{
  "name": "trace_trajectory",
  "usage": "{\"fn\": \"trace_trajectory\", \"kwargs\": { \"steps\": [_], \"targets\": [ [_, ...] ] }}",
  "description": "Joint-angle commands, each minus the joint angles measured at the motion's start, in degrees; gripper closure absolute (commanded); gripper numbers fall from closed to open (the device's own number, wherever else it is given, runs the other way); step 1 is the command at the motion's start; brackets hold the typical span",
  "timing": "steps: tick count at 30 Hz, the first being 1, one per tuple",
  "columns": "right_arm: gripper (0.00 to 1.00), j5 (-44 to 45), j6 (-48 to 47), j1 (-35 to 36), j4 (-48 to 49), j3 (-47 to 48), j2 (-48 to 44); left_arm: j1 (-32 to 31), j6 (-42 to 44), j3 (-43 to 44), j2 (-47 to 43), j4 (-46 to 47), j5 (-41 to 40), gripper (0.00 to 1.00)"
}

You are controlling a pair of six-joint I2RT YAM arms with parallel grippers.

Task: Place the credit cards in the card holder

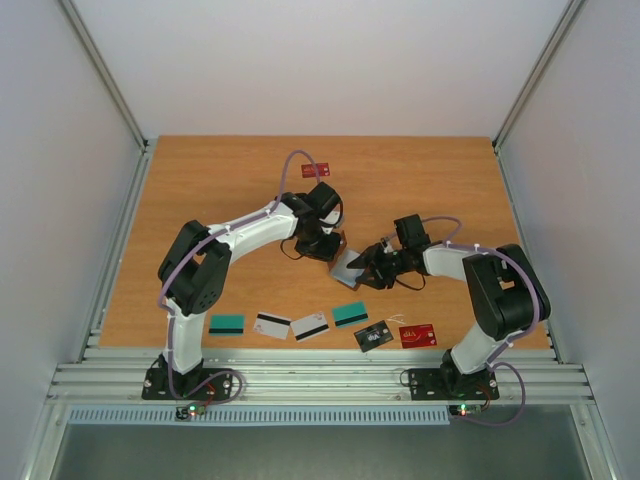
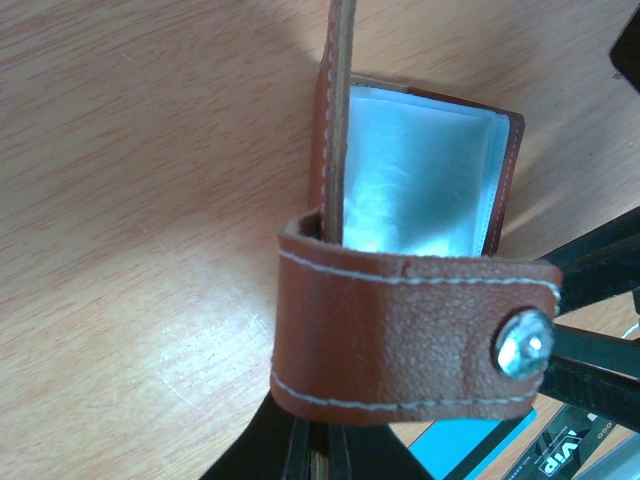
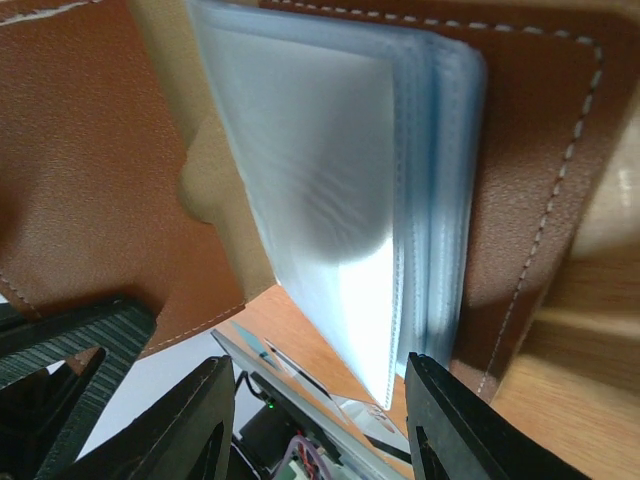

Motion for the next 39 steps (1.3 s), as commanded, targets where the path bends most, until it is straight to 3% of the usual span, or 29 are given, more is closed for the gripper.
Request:
{"fn": "trace_trajectory", "kwargs": {
  "steps": [1, 24, 32, 39],
  "targets": [
    [0.51, -0.5, -0.8, 0.5, 0.5, -0.8, 1.1, 0.3, -0.9, -0.4, 0.3, 1.4, 1.6, 0.97],
    [0.51, -1.5, -1.5, 0.8, -1.3, 2.0, 0.1, 0.4, -1.7, -2.1, -0.7, 4.5, 6.7, 0.97],
    [0.51, -0.1, -5.4, 0.8, -8.6, 6.3, -1.6, 3.0, -5.5, -7.3, -1.2, 12.9, 16.9, 0.97],
    [0.51, -0.6, -6.8, 0.8, -9.4, 9.2, 1.8, 6.4, -9.4, -12.1, -0.3, 20.9, 25.8, 0.96]
  ]
}}
